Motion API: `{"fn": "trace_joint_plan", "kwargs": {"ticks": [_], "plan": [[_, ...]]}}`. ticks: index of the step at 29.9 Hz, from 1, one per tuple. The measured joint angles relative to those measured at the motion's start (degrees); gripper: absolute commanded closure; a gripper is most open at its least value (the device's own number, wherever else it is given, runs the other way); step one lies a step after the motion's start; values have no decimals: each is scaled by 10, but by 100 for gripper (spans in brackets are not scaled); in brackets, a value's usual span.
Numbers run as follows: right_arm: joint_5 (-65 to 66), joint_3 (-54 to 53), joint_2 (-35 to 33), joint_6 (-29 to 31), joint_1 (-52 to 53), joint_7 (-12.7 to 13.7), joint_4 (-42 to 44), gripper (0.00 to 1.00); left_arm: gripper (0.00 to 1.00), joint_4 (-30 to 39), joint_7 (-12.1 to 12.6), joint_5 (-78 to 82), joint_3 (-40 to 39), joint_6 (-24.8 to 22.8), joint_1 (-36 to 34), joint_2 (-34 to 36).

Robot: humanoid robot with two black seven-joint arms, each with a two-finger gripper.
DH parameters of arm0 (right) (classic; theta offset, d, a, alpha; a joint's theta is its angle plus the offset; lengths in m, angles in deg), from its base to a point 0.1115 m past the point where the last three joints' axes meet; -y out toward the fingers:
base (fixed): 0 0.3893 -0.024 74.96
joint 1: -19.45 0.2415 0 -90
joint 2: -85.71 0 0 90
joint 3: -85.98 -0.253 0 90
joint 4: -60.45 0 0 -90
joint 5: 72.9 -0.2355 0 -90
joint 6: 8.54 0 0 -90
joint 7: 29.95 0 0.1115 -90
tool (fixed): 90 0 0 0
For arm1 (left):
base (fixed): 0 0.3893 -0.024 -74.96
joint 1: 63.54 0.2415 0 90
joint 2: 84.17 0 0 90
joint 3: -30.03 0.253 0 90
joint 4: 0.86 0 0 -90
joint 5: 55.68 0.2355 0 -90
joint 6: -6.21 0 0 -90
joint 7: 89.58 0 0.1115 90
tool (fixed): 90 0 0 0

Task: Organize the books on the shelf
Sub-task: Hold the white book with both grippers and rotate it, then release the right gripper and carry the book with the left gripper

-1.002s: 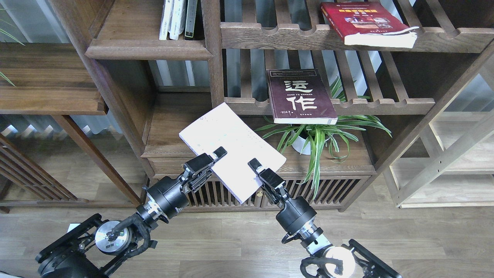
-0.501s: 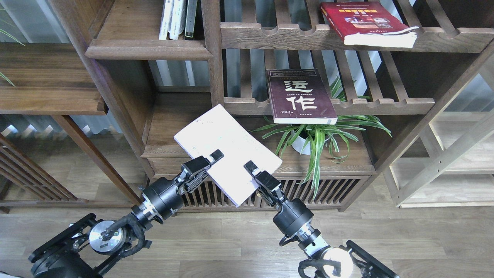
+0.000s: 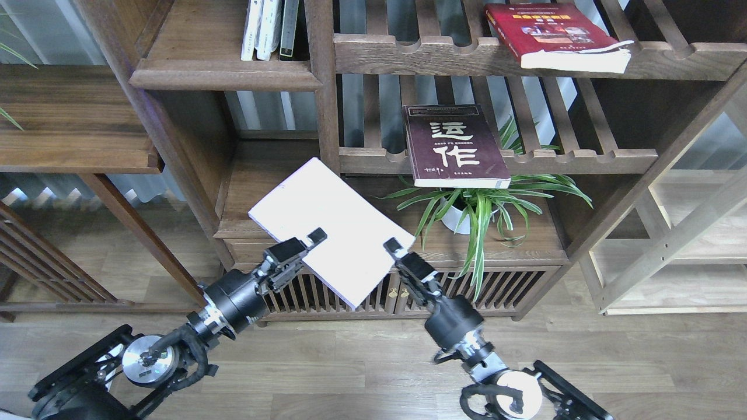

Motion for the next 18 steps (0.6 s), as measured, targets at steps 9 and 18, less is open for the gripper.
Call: {"fn": "trace_joint_plan", "kwargs": {"ticks": [9,18], "plan": [[3,-9,0,1,0,1,11,17,100,0,-3,-3,-2,0,1,0],[4,-67,0,1,-26,1,57,1,99,1,-4,-3,-8,0,18,10]]}}
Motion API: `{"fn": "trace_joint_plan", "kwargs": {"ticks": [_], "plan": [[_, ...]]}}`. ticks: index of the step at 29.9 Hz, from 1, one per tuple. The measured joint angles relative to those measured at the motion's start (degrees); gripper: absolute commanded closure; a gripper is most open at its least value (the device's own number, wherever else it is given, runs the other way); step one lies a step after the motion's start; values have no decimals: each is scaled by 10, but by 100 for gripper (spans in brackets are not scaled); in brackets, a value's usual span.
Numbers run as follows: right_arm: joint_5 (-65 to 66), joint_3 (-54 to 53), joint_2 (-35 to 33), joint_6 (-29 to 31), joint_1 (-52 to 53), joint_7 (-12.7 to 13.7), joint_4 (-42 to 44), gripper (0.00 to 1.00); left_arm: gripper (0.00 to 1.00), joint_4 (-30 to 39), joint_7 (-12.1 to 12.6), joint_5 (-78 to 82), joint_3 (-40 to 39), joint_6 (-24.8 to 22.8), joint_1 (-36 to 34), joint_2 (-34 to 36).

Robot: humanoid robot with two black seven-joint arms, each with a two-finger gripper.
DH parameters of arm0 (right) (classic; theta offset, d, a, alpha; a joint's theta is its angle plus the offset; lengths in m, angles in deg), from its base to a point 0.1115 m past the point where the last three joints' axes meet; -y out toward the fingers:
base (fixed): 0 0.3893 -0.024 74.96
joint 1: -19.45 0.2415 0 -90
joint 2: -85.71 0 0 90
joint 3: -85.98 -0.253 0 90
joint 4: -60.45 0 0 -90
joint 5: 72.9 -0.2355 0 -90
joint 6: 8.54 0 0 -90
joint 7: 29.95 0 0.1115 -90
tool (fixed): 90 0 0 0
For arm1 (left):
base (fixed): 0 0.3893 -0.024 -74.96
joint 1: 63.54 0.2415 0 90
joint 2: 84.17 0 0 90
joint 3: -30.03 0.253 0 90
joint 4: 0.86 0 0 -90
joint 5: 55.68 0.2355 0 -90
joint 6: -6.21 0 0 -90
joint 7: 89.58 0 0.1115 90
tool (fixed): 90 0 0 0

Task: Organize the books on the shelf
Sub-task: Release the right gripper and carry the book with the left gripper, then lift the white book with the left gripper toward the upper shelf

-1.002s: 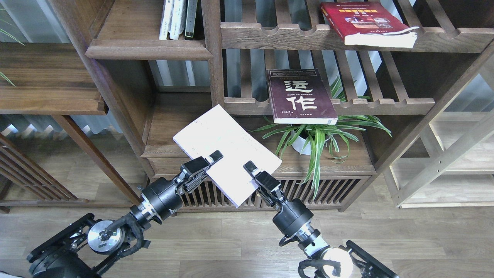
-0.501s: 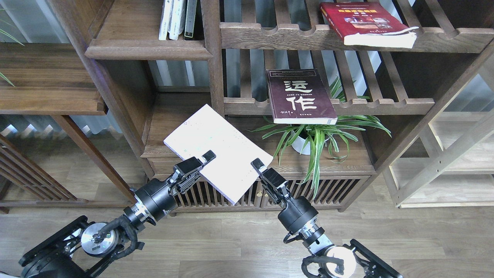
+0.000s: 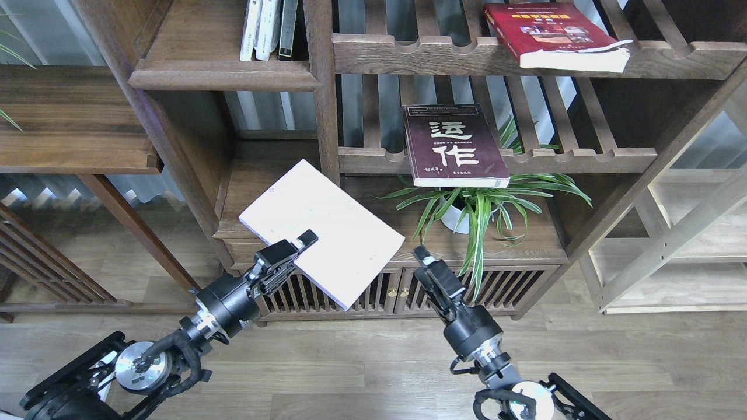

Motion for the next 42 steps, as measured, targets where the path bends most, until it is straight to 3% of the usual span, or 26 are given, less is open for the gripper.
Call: {"fn": "trace_joint_plan", "kwargs": {"ticks": [10,23,35,38,42], "plan": [[-1,-8,0,0,-7,-3,16,1,99,6,0,0,-6,0,5,14],[-2,-51,0,0,-8,-5,144,1,99,80,6,16,-35,0,27,75],[-7,-60,0,0,-10,-6,148,1,99,88,10,259,-188,0,53,102],[-7,-60,0,0,-10,-6,149,1,99,116,24,313,-234,0,77,102],[-7,-60,0,0,-9,-6,150,1,99,158,62,351,-278,0,99,99]]}}
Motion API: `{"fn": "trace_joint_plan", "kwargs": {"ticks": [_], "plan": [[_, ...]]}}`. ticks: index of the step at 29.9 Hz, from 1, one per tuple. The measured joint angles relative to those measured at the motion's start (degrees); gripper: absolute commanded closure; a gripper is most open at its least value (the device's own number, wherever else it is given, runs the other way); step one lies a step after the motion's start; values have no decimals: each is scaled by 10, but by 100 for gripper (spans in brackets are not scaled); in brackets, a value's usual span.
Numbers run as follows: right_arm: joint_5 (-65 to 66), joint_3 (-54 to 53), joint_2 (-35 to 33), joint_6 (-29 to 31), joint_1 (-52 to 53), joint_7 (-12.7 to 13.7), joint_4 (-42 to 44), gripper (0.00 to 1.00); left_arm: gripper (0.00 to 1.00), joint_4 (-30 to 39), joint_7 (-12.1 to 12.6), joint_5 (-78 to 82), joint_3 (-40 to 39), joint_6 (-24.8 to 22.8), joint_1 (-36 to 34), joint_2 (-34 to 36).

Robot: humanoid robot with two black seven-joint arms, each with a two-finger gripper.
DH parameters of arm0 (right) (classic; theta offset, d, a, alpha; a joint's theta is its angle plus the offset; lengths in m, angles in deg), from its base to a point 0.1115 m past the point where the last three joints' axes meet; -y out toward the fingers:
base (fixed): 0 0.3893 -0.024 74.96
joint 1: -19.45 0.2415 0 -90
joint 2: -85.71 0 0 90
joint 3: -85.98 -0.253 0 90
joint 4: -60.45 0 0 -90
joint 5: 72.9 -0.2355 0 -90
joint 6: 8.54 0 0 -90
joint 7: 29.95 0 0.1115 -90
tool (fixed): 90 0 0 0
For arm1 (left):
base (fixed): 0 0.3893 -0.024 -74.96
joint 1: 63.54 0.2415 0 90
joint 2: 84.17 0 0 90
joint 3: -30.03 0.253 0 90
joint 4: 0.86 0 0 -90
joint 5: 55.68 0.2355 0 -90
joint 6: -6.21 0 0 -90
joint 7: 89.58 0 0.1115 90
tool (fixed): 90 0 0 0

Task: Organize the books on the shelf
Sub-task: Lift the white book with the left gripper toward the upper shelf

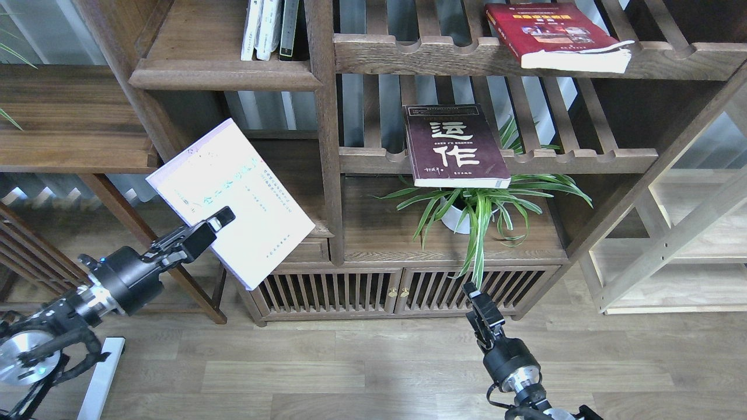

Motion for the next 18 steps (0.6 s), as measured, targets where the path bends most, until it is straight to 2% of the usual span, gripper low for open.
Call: {"fn": "trace_joint_plan", "kwargs": {"ticks": [4,10,18], "plan": [[0,-4,0,0,-1,0,0,1,99,33,16,30,-51,0,10,-15],[0,-16,0,0,-2,0,-1,1,97,54,20,35,-115,0,66,-114],[-1,-30,0,0,-3,-1,-1,1,97,49,28,-80,-91,0,73,-144]]}}
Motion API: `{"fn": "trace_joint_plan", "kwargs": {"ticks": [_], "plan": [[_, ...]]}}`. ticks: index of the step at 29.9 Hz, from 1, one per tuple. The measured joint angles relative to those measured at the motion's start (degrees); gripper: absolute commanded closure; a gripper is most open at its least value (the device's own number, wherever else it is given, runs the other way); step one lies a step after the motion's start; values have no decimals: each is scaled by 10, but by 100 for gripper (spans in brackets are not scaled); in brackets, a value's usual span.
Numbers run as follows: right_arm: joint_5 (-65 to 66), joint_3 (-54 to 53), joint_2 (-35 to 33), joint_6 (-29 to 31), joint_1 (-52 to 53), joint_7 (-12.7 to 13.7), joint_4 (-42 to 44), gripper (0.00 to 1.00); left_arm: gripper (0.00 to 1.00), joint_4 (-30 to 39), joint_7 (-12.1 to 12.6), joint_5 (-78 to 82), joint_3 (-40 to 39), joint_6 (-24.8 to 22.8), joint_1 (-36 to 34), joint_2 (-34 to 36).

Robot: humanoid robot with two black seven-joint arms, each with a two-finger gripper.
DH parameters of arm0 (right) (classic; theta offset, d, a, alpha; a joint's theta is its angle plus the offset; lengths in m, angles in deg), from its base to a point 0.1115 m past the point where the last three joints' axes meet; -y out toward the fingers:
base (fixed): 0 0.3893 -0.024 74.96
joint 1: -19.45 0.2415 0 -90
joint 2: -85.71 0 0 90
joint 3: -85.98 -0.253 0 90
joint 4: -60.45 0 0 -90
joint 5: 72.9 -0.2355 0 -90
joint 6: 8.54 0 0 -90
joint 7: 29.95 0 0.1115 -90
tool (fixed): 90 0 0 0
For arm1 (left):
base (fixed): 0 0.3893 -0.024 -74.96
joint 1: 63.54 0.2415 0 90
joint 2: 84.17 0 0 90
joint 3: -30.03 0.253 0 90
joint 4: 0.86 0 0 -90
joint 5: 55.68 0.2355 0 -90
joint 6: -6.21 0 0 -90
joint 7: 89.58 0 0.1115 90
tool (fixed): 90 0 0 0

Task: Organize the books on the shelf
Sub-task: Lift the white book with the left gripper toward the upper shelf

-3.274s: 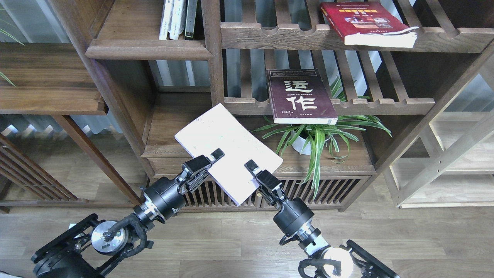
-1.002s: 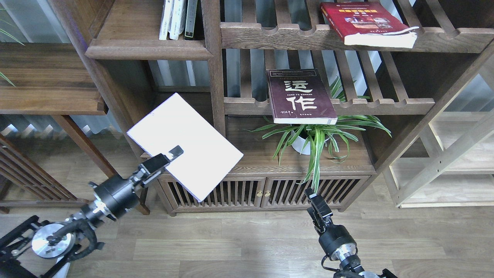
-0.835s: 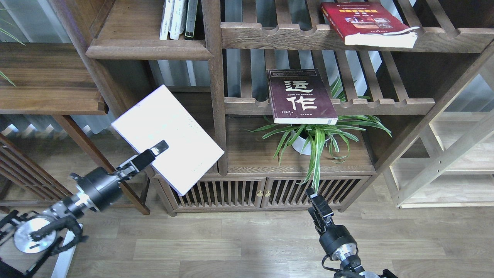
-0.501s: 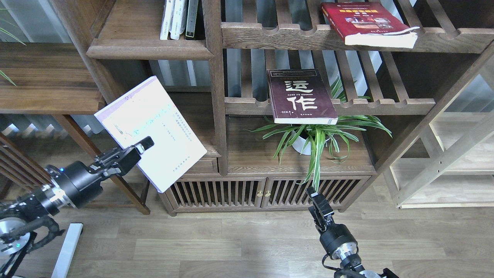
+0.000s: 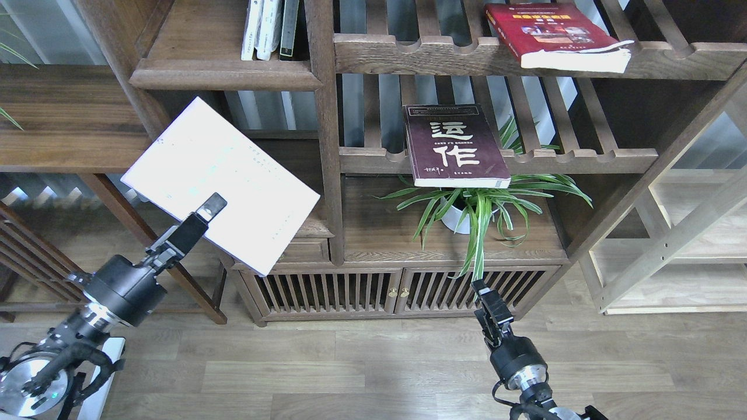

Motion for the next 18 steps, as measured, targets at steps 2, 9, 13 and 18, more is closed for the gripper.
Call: {"fn": "trace_joint_plan", "kwargs": {"ticks": [2,9,13,18], "plan": [[-2,-2,0,0,0,0,0,1,97,-4,0,-32,5,0,1,-5],[-5,-3,0,0,2,0,-1,1,98,-7,-7,-76,7,0,12,-20],[-7,-3,0,0,3,0,-1,1,98,-7,-8,-86,5,0,19,-36],[-9,-3,0,0,3,0,-1,1,98,-2,-2,-79,3,0,25,-35]]}}
